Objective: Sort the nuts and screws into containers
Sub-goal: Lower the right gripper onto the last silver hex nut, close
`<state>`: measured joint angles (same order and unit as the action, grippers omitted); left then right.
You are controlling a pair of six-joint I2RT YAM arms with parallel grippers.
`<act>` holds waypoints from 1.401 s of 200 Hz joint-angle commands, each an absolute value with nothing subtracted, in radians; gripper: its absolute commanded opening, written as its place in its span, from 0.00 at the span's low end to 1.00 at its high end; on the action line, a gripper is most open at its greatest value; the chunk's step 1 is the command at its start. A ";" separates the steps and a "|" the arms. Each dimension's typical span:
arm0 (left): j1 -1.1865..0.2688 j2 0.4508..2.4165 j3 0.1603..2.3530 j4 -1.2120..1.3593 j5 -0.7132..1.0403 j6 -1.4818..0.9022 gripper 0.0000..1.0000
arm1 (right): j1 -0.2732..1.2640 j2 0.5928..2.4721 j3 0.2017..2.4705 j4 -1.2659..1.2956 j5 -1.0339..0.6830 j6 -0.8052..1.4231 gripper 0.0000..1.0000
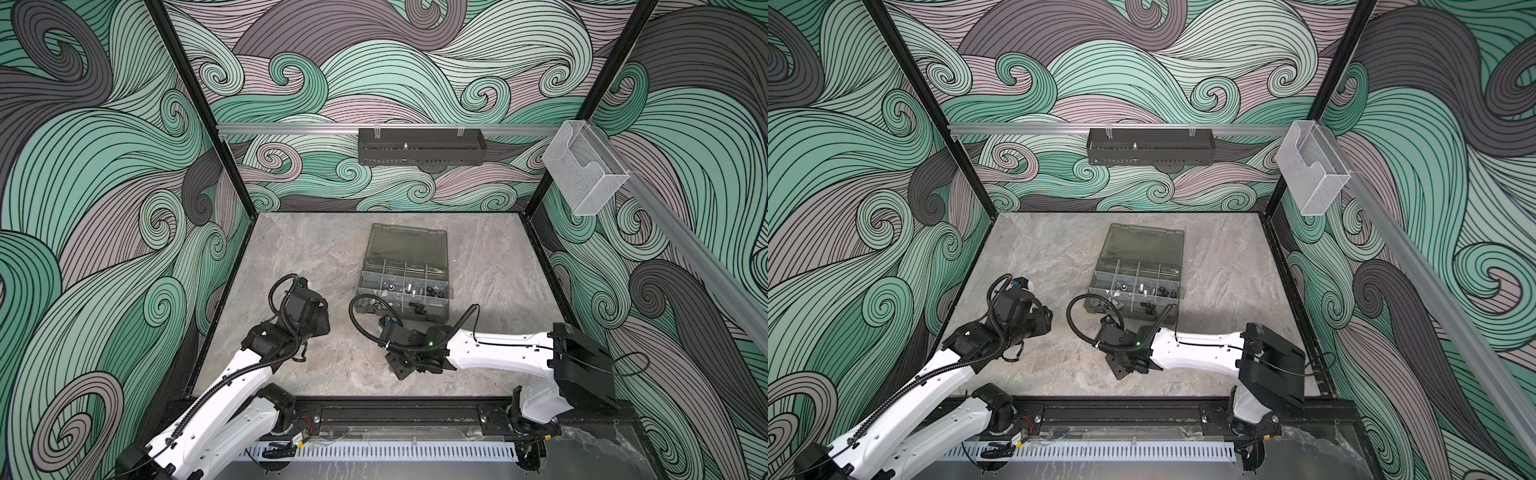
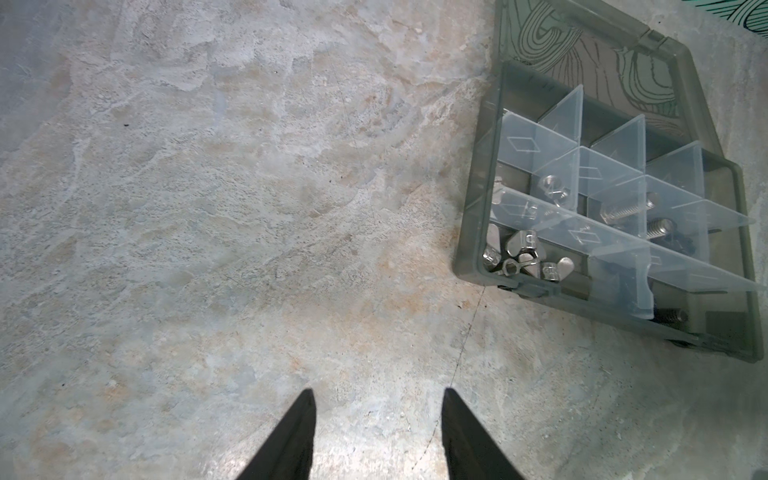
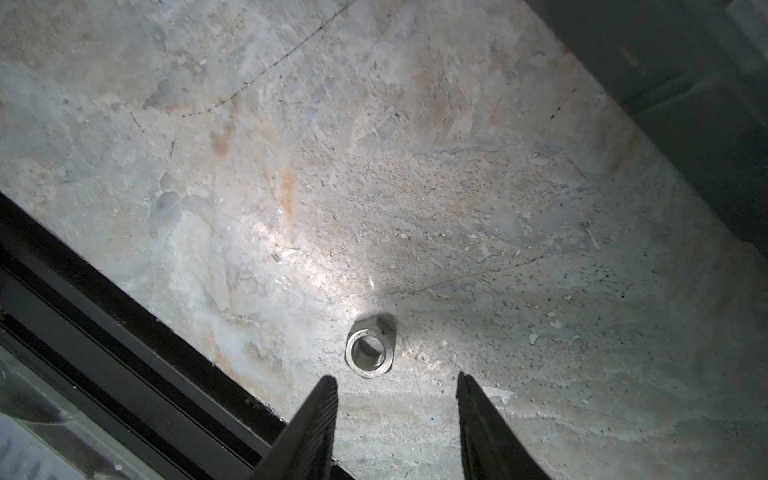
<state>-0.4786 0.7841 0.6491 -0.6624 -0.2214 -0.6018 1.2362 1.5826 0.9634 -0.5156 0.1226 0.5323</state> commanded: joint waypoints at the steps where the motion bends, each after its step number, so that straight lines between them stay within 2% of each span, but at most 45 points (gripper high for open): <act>1: -0.465 0.754 0.643 -0.700 -0.260 -0.624 0.53 | 1.243 1.606 0.985 -0.527 0.126 0.541 0.49; 132: -0.456 0.730 0.635 -0.709 -0.266 -0.633 0.54 | 1.252 1.717 1.024 -0.537 0.086 0.517 0.48; 239: -0.454 0.727 0.626 -0.711 -0.261 -0.638 0.54 | 1.253 1.761 1.034 -0.530 0.077 0.510 0.39; 280: -0.455 0.729 0.625 -0.711 -0.261 -0.638 0.55 | 1.252 1.771 1.032 -0.529 0.085 0.513 0.33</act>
<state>-0.4648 0.7414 0.6319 -0.6819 -0.2432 -0.6220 1.2472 1.7603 1.0206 -0.5194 0.0780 0.5125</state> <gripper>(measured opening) 0.544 0.347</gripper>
